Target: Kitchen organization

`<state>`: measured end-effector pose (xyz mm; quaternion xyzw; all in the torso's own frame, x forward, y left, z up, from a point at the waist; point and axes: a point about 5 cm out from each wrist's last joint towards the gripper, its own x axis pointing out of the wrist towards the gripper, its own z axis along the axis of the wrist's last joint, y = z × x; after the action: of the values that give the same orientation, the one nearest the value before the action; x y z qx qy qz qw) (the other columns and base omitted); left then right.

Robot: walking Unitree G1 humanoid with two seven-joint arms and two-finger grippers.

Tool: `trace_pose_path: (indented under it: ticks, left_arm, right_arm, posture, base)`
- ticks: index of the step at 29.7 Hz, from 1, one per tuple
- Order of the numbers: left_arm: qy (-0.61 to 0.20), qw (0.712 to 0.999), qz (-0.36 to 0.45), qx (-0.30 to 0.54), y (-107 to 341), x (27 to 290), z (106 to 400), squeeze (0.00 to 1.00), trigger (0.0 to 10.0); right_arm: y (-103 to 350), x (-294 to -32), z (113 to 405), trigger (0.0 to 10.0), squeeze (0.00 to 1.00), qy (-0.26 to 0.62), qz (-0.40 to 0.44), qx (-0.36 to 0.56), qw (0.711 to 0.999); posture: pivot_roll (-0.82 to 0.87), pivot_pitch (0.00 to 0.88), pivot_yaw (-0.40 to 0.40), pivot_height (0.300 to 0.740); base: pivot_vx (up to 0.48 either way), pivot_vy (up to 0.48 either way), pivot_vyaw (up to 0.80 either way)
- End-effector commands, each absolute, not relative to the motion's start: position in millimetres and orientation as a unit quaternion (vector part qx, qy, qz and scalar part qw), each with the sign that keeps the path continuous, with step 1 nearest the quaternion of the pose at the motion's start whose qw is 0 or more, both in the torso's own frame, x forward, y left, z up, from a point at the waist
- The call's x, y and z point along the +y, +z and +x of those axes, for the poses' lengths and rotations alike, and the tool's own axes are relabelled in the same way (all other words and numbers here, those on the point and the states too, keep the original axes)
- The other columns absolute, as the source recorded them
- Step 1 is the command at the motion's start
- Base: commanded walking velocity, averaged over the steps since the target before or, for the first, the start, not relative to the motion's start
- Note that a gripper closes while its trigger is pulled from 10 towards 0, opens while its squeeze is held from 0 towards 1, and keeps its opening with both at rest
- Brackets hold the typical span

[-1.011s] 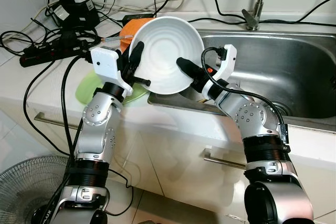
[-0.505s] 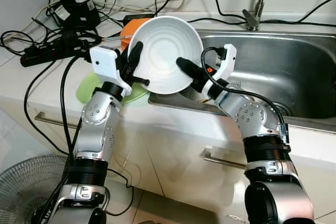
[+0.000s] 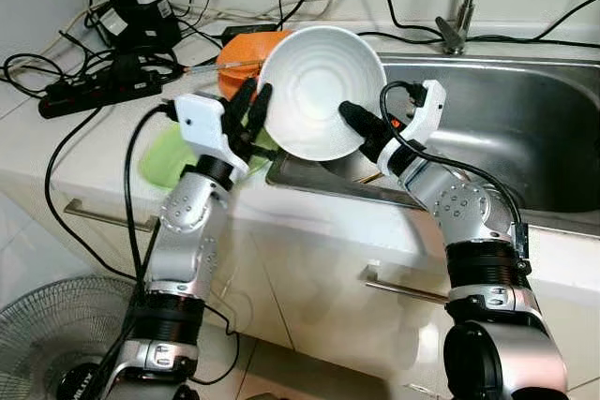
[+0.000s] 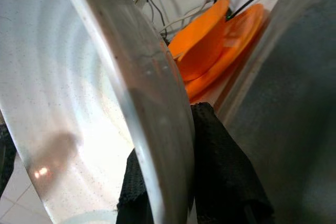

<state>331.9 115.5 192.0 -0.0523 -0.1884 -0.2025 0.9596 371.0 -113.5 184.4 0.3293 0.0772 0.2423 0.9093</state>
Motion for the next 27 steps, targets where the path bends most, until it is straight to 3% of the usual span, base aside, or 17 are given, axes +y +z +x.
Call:
trace_pose_path:
  ticks: [1, 5, 14, 27]
  left_arm:
    - [-0.212, 0.958, -0.043, -0.189, 194.1, 115.7, 329.3, 1.0, 10.0]
    - [-0.228, 0.956, -0.039, -0.179, 191.3, 113.3, 327.3, 1.0, 10.0]
    - [-0.241, 0.959, -0.05, -0.14, 180.2, 110.4, 324.4, 1.0, 10.0]
    - [-0.285, 0.955, -0.053, -0.054, 166.8, 104.3, 318.6, 1.0, 10.0]
  right_arm:
    - [191.1, -110.9, 374.7, 0.0, 0.0, 0.23, 0.333, 0.062, 0.912]
    - [189.5, -122.0, 381.8, 0.0, 0.0, 0.173, 0.332, 0.056, 0.926]
    - [181.0, -160.4, 399.0, 0.0, 0.0, 0.032, 0.216, 0.05, 0.975]
    - [173.7, -186.6, 405.8, 0.0, 0.0, 0.011, -0.012, 0.072, 0.997]
  posture:
    - [-0.03, 0.0, 0.155, 0.74]
    - [-0.02, 0.0, 0.154, 0.74]
    - [-0.02, 0.0, 0.147, 0.74]
    - [0.01, 0.0, 0.14, 0.74]
  base:
    - [0.0, 0.0, 0.0]
    - [0.0, 0.0, 0.0]
    - [0.0, 0.0, 0.0]
    - [0.0, 0.0, 0.0]
